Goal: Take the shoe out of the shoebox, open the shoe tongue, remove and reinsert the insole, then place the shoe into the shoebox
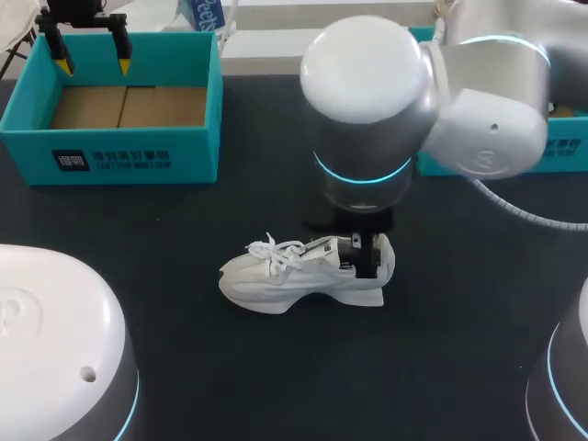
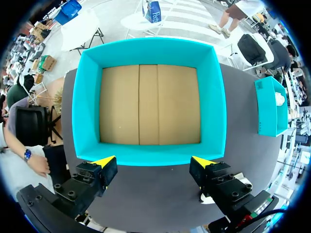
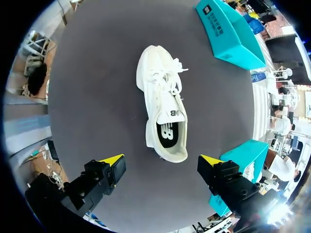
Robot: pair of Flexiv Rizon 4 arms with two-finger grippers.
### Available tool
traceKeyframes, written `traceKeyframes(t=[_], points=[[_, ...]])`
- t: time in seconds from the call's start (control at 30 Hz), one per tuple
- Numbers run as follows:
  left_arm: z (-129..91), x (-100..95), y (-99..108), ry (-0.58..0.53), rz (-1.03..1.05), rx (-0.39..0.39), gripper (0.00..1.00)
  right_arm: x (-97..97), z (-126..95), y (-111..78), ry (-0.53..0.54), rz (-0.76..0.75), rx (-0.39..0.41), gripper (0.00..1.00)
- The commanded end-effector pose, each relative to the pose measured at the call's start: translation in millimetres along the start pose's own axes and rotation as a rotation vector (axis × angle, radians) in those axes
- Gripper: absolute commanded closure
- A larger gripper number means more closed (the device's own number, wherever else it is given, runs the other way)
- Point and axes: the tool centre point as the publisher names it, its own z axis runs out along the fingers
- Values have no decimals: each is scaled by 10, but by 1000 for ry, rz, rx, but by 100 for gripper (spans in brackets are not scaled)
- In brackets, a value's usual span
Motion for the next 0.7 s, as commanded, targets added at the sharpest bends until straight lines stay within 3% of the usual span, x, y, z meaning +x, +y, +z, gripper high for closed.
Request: traceKeyframes(t=[0.03,0.4,0.7], points=[[1,-1,6,0,0,1,0,-76,126,-261,89,-72,-275,0],[1,-1,6,0,0,1,0,-301,200,-594,83,-111,-462,0],[1,-1,6,0,0,1,0,-266,337,-693,153,-174,-678,0]])
